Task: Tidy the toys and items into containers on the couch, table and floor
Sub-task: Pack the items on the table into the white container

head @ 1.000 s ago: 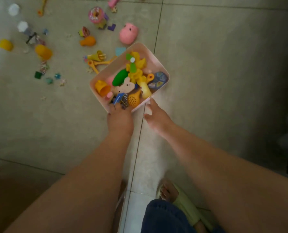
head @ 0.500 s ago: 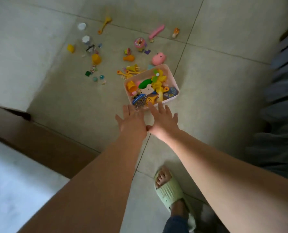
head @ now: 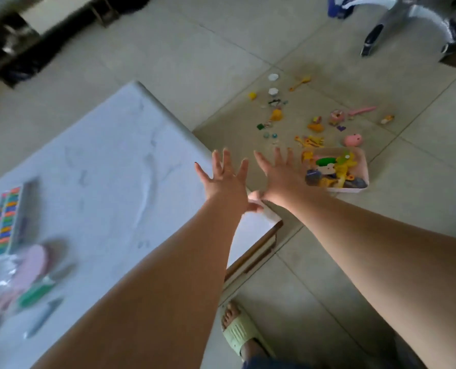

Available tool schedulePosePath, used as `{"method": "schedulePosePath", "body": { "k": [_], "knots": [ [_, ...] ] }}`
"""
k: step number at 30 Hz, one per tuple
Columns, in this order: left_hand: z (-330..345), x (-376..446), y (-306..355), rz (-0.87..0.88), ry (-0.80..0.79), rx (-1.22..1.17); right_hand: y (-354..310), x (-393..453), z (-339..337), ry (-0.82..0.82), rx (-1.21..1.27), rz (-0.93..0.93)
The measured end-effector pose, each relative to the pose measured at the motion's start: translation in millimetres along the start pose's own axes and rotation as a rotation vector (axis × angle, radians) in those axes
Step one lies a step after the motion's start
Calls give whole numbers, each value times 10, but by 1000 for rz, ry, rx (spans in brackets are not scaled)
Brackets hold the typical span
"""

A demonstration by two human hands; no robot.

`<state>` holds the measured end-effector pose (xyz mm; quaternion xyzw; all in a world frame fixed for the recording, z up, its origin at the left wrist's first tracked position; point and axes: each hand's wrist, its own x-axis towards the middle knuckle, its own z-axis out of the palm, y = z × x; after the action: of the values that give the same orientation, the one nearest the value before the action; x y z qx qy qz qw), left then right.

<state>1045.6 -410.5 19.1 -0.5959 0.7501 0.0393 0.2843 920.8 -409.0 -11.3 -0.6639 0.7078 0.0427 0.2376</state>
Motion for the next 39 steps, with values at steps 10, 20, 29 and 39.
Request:
{"method": "schedulePosePath", "body": {
  "k": [10,20,29,39],
  "knots": [
    [837,-1233,-2194,-340,-23,-251,-2457,-570,355,-71,-169,-351],
    [2172,-2532,-4125,-541,-121,-411,-4866,-1220,1230,-171,-215,-528],
    [3117,-3252,-5475,-637,-174,-519,-6518,-1539,1890,-204,-211,-587],
    [3502,-2686,-6085,-553,-187,-608,-7198,-922,2217,-181,-185,-538]
  ]
}}
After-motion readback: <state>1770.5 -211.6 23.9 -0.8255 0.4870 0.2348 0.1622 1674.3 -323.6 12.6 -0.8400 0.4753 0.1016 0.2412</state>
